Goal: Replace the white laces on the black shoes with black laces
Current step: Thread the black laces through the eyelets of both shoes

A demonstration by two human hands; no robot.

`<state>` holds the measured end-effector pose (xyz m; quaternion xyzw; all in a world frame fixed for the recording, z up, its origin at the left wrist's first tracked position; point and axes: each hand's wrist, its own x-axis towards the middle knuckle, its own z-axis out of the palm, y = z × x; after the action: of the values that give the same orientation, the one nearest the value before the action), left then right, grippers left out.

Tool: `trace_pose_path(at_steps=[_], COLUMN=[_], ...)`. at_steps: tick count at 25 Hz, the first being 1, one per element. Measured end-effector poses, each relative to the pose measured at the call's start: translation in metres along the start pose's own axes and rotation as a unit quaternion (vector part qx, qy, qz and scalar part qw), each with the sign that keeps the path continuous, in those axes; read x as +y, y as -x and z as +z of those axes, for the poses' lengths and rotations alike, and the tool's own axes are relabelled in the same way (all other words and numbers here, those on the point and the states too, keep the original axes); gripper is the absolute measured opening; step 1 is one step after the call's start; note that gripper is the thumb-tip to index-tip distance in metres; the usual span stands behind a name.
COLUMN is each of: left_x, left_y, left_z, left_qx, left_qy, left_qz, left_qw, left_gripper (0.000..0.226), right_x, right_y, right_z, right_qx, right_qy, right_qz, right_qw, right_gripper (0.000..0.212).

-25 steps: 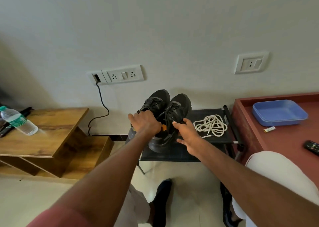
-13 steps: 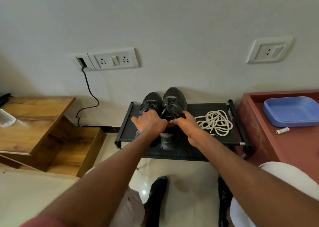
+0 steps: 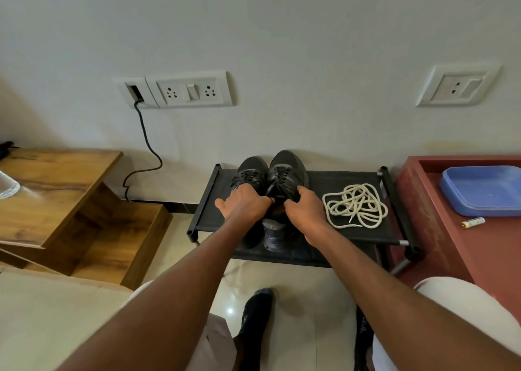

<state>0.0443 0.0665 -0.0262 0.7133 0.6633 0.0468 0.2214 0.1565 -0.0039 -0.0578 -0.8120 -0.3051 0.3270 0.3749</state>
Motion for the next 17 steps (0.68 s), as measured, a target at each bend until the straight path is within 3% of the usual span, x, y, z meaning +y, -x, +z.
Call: trace_pose_path(at_steps=[5, 12, 17], left_x=[0.007, 0.004, 0.0], left_y=[-0.01, -0.015, -0.014], left_z=[-0.004, -0.004, 0.003], left_qx=[-0.029, -0.006, -0.035], left_qy=[0.072, 0.103, 0.164], left_qz=[-0.02, -0.029, -0.062], left_qw=[0.997, 0.994, 0.984], left_gripper=[0.031, 0.031, 0.03], right_x=[-0.004, -0.015, -0.002], right_y=[-0.001, -0.013, -0.011], right_z=[0.001, -0.005, -0.002], right_qx=[0.009, 0.001, 0.012], right_qy=[0.032, 0.057, 0.029], right_qz=[0.004, 0.019, 0.055], right_qw=[0.999, 0.998, 0.998], right_gripper=[0.041, 0.041, 0.04])
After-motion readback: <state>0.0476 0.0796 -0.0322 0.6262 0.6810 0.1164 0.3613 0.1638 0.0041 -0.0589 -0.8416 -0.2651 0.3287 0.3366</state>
